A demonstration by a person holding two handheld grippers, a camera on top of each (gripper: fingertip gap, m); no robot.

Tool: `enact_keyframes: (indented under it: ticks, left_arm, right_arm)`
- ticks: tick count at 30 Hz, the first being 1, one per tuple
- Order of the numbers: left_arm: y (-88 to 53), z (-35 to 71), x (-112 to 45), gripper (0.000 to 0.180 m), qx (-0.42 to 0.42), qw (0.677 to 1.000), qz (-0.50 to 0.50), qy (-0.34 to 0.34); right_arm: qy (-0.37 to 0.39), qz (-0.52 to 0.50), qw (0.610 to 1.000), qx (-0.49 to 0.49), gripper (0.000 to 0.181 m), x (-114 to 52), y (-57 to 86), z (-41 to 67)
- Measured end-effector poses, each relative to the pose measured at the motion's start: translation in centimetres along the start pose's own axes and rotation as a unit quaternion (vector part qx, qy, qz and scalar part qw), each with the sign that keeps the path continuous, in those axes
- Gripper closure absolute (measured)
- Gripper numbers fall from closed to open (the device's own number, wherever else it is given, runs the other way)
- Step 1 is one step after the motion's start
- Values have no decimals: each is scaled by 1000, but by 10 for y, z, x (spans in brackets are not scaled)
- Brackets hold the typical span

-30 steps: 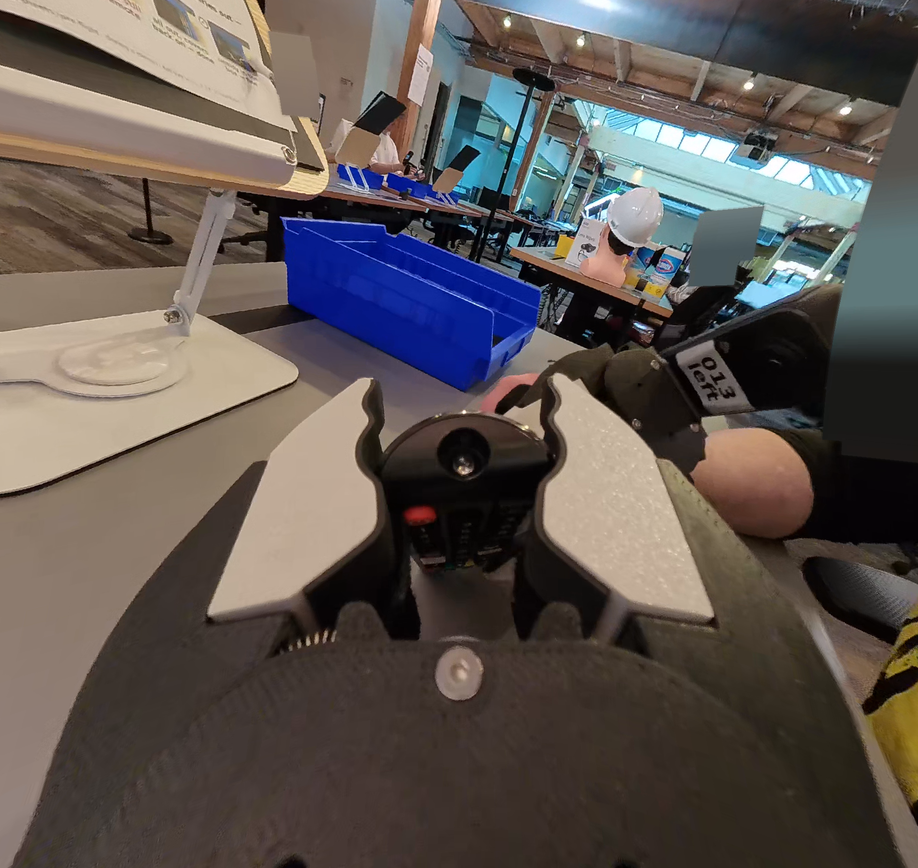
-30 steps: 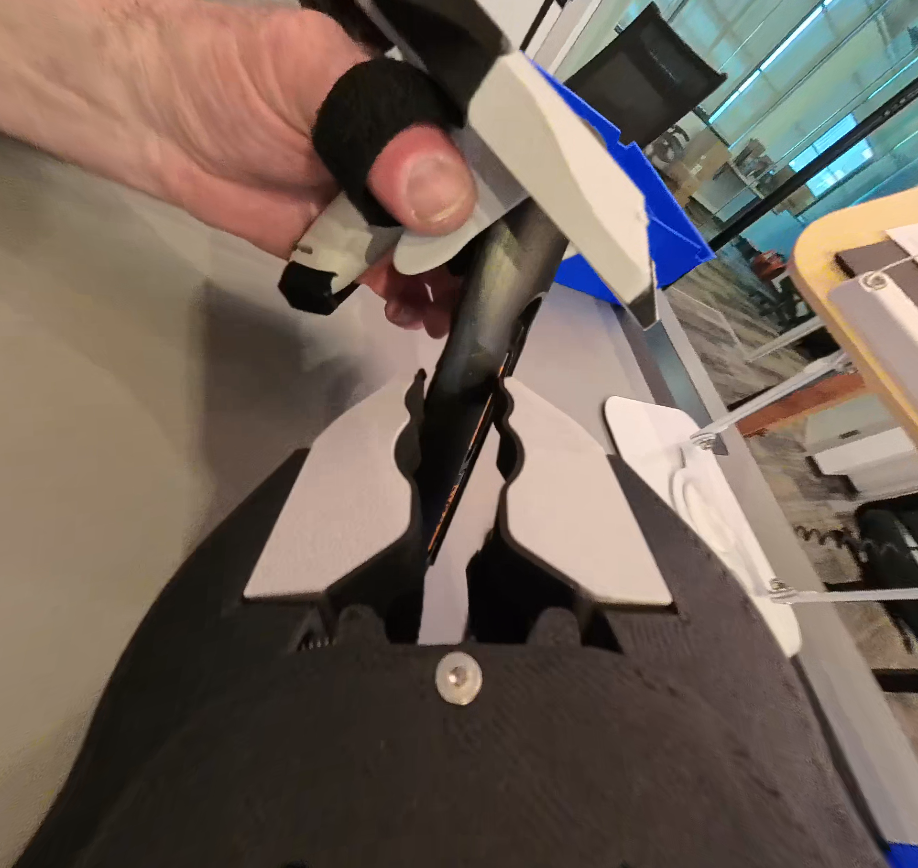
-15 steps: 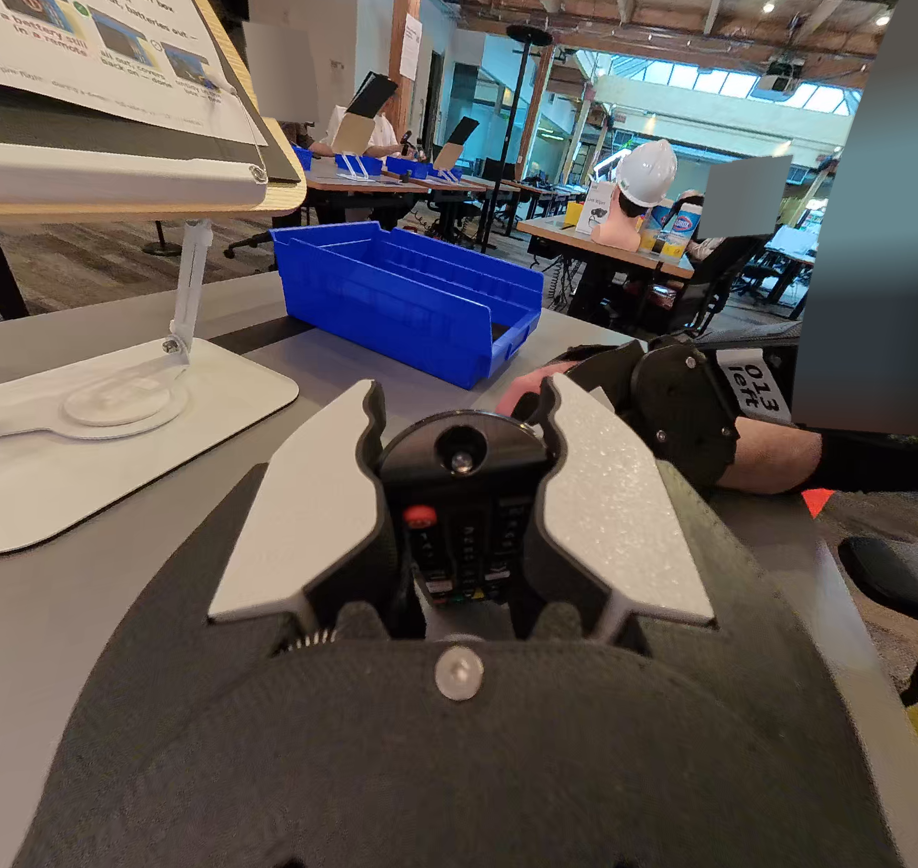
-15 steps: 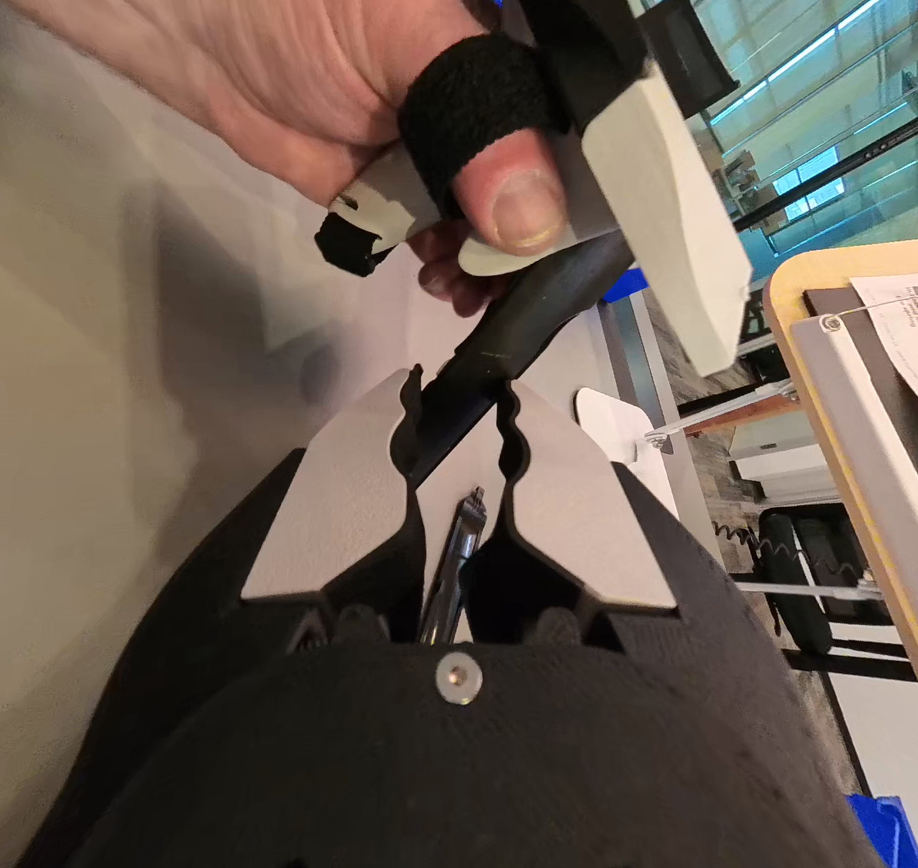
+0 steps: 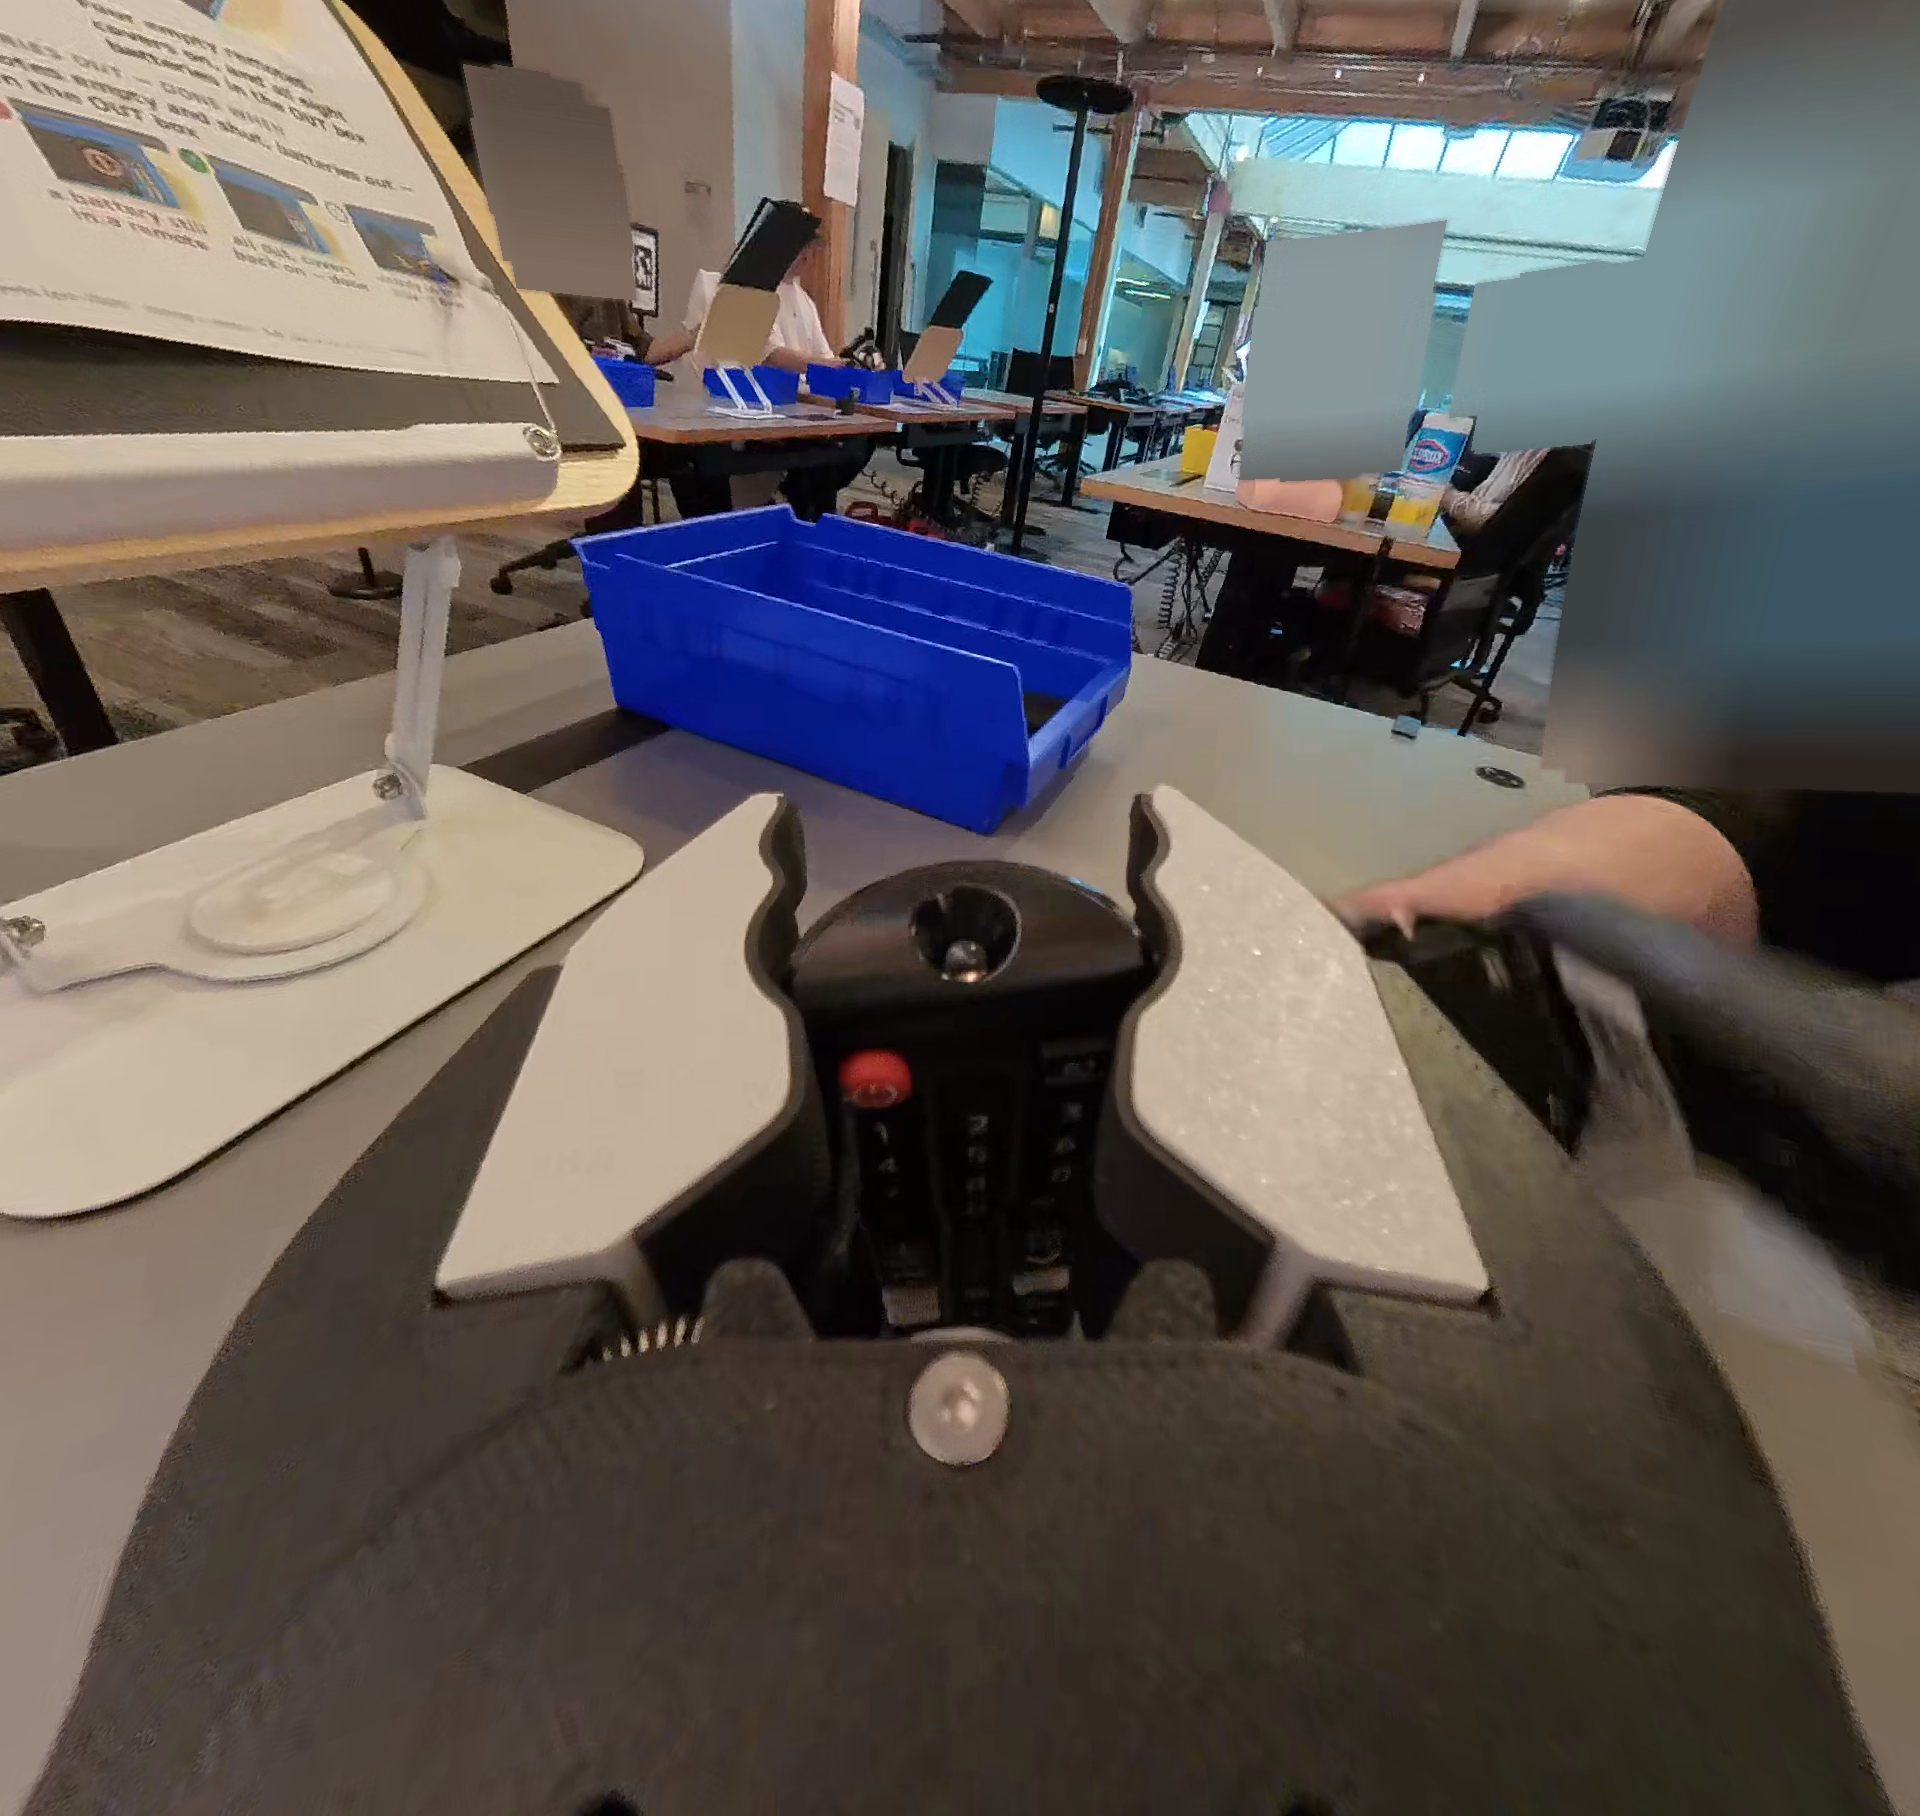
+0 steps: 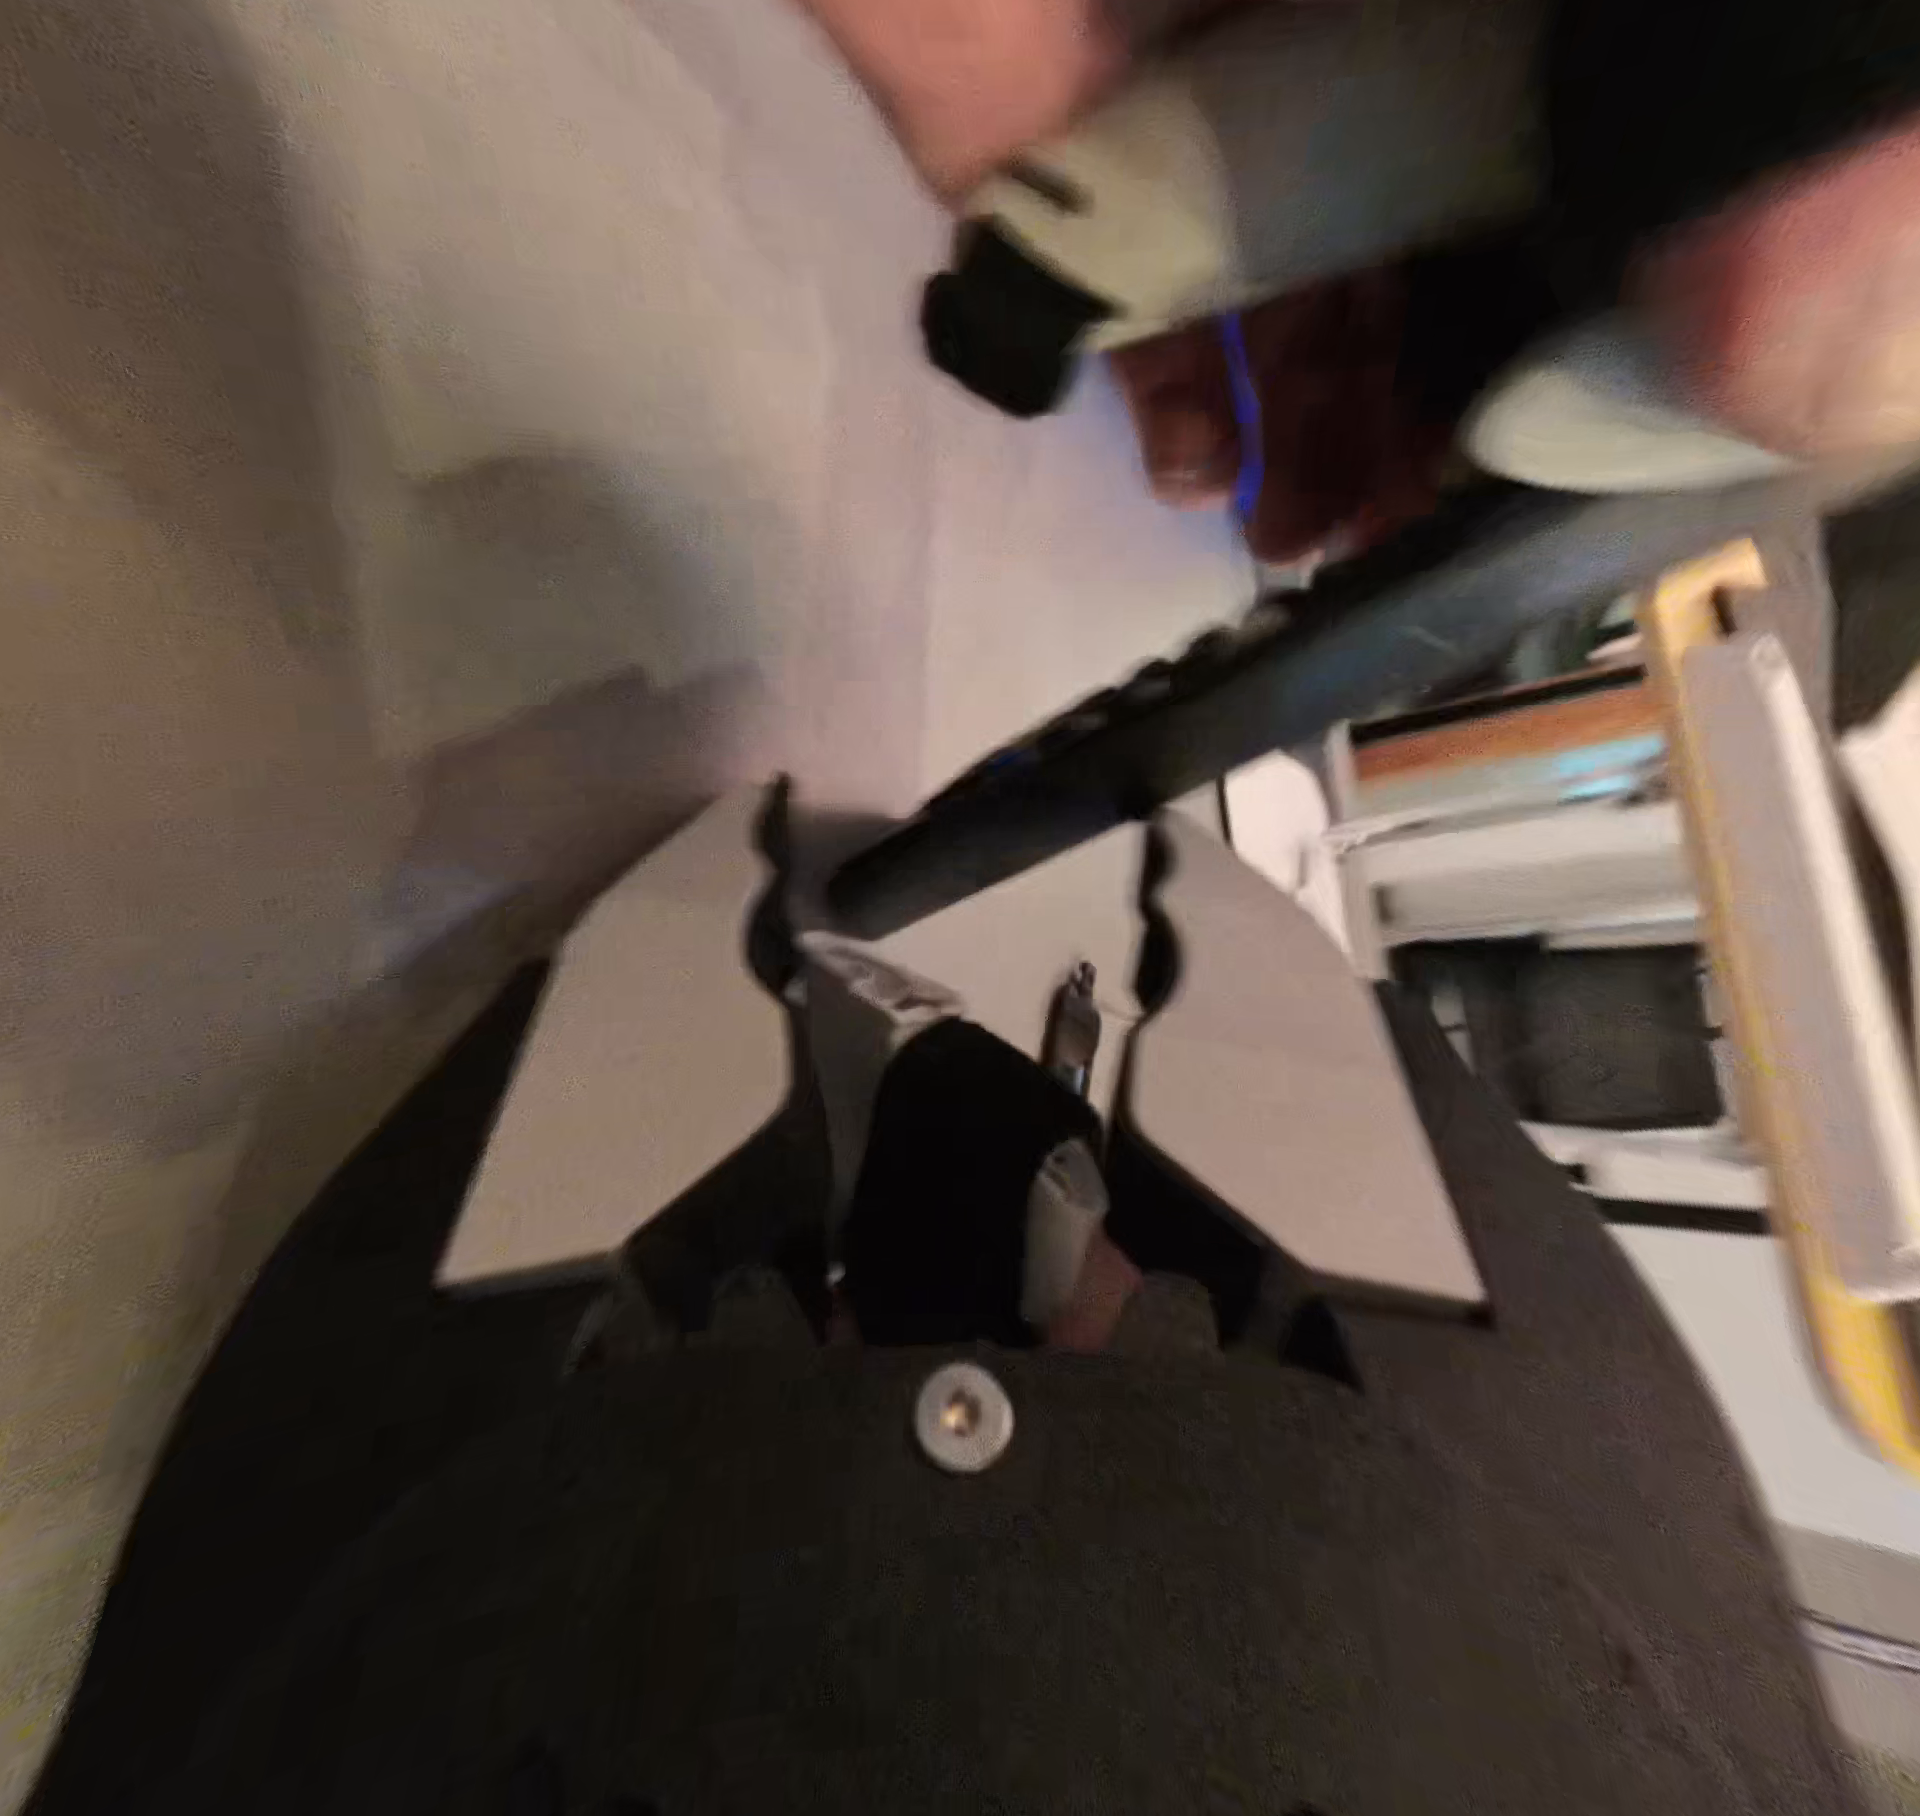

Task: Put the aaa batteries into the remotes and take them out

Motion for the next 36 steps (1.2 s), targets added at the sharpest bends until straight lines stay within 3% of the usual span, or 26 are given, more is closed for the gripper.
enact_keyframes:
  ticks: [1, 2, 4, 6, 7, 8, 10, 12, 16, 20, 21, 25, 30, 36]
  left_arm:
    - [0, 1, -1, 119, 4, 1000, 0, 5]
    - [-3, 0, -2, 119, 8, 1000, -1, 6]
    - [-10, 2, 1, 119, 19, 1000, -3, 17]
    - [-13, 3, 2, 118, 16, 1000, 2, 16]
    - [-11, 2, 3, 118, 23, 1000, -9, 12]
    - [-10, 3, 4, 118, 31, 999, -21, 16]
    - [-14, 8, 11, 118, 40, 998, -21, 35]
    - [-18, 13, 19, 118, 53, 997, -21, 50]
    - [-19, 17, 25, 118, 62, 996, -24, 62]
    - [-14, 20, 26, 118, 70, 994, -37, 71]
    - [-13, 19, 26, 118, 65, 995, -36, 71]
    - [-14, 17, 24, 118, 75, 994, -40, 70]
    - [-18, 18, 24, 118, 93, 992, -46, 77]
    - [-29, 30, 35, 118, 97, 989, -52, 95]
  right_arm:
    - [32, 28, 996, -80, 140, 4, 11, -2]
    - [38, 50, 992, -105, 145, 2, 13, -8]
    - [36, 38, 995, -87, 127, -4, 4, -10]
    - [89, 31, 985, -145, 117, 6, 22, -2]
    - [98, 13, 980, -171, 99, 8, 34, -5]
    - [106, 25, 973, -203, 95, 8, 35, -8]
    - [159, 55, 952, -257, 76, 13, 36, -4]
    - [234, 26, 923, -305, 71, 32, 60, -2]
    - [331, 70, 844, -417, 57, 55, 83, -5]
    - [377, 82, 801, -458, 45, 72, 98, -7]
    - [382, 92, 792, -467, 34, 74, 100, -5]
    - [423, 101, 760, -483, 34, 91, 107, 1]
    - [431, 100, 750, -492, 40, 99, 105, 0]
    - [444, 86, 741, -497, 34, 119, 109, -15]
Point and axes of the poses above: each gripper's, where its closed fingertips meet, x back along the fingers, z out of its top, y = z × x across the jaws, the point moved 1 cm from there along x, back along the fingers, and after that the axes turned 15 degrees about x, right-handed, at the moved point
